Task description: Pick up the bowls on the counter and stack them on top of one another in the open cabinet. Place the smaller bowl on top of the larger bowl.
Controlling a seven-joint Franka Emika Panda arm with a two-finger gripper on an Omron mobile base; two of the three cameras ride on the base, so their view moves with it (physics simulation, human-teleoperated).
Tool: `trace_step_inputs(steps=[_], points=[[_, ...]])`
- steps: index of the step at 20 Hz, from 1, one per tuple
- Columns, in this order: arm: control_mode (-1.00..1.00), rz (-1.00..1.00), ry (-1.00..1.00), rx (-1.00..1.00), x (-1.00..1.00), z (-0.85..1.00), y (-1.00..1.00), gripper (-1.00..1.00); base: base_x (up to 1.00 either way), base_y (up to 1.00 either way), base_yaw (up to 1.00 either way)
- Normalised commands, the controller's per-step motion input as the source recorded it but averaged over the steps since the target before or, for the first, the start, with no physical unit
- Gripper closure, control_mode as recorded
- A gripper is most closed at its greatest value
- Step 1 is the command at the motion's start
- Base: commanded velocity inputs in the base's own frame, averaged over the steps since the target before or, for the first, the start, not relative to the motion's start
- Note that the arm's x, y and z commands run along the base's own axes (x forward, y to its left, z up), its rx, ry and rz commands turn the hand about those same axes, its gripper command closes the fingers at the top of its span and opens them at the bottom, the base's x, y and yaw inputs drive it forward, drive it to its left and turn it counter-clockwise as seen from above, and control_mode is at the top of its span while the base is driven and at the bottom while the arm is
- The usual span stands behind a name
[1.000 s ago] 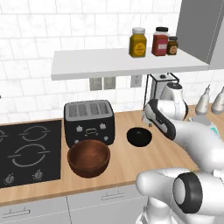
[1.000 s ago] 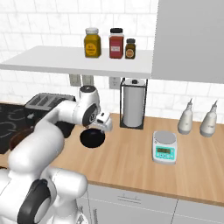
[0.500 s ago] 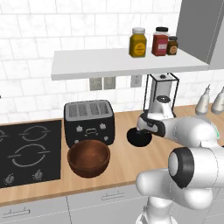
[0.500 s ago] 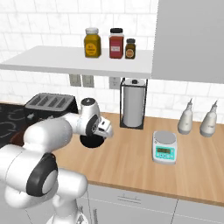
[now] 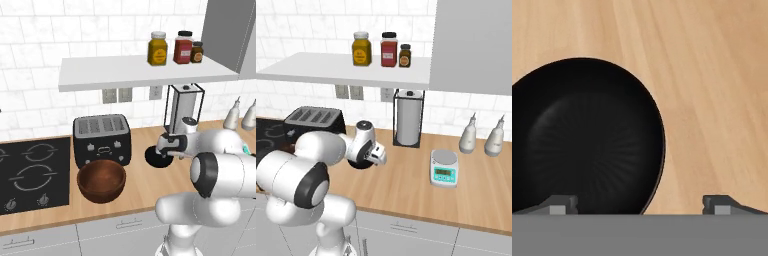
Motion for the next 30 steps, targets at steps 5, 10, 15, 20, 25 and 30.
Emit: trace_step_inputs(steps=[5,10,15,20,25,30], points=[[-1.00,0.00,0.00,0.04,0.14,-0.38,0.01,-1.00,0.00,0.00,0.00],[-1.00,0.00,0.00,0.00,0.11,-0.11,0.00,1.00,0.00,0.00,0.00],[-1.00,0.00,0.00,0.00,0.01,0.02,0.00,1.00,0.00,0.00,0.00],[-1.00,-0.01,-0.06,0.00,-0.03,0.39,0.03,1.00,0.00,0.00,0.00],[-1.00,-0.04,-0.15,0.01,-0.37,0.97,0.18,1.00,0.00,0.00,0.00],[-1.00,-0.03,-0.13,0.02,-0.58,1.00,0.35,1.00,0.00,0.00,0.00]])
